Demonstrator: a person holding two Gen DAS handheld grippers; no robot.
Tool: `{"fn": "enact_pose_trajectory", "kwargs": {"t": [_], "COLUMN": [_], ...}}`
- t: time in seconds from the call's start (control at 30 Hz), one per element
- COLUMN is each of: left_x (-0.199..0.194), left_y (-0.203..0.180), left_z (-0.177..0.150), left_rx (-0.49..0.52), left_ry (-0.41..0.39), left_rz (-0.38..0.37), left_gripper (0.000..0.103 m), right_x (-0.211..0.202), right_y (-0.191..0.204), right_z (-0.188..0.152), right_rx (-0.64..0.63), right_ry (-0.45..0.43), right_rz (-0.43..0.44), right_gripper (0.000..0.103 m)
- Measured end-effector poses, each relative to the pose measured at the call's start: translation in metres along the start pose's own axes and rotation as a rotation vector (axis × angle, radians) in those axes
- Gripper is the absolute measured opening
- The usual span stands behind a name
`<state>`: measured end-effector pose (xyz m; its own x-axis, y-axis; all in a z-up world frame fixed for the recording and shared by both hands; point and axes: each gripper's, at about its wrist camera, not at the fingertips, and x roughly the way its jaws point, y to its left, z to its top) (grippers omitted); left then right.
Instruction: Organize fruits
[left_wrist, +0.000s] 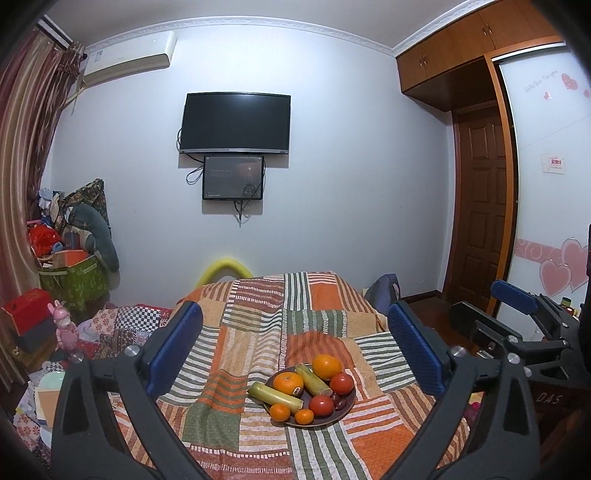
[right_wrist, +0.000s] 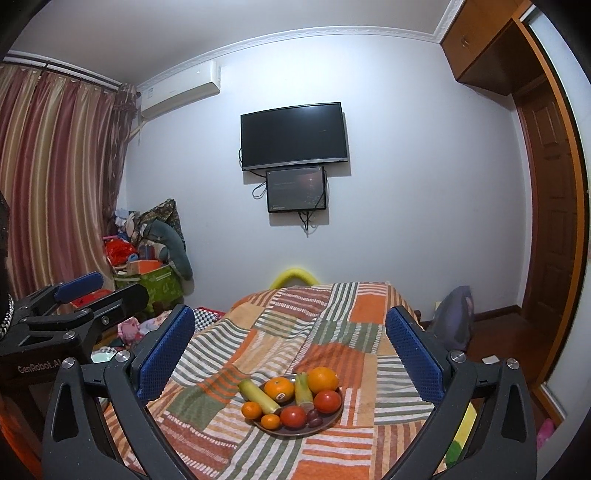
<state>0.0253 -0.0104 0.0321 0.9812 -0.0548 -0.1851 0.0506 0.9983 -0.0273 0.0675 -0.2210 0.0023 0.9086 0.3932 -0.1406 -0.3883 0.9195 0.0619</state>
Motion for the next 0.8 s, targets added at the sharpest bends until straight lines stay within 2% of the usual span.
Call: {"fn": "enact_pose_trajectory", "kwargs": {"t": [0.8], "left_x": [0.0012], "left_y": [-0.0045], "left_z": [-0.0004], "left_rx": [0.003], "left_ry": [0.006], "left_rz": [-0.012], "left_gripper": [0.102], "right_x": [-0.0054], "right_y": [-0.0042], "right_z": [0.0006], "right_rx": [0.012], "right_ry": [-0.002], "right_rz": [-0.005], "right_gripper": [0.103]}}
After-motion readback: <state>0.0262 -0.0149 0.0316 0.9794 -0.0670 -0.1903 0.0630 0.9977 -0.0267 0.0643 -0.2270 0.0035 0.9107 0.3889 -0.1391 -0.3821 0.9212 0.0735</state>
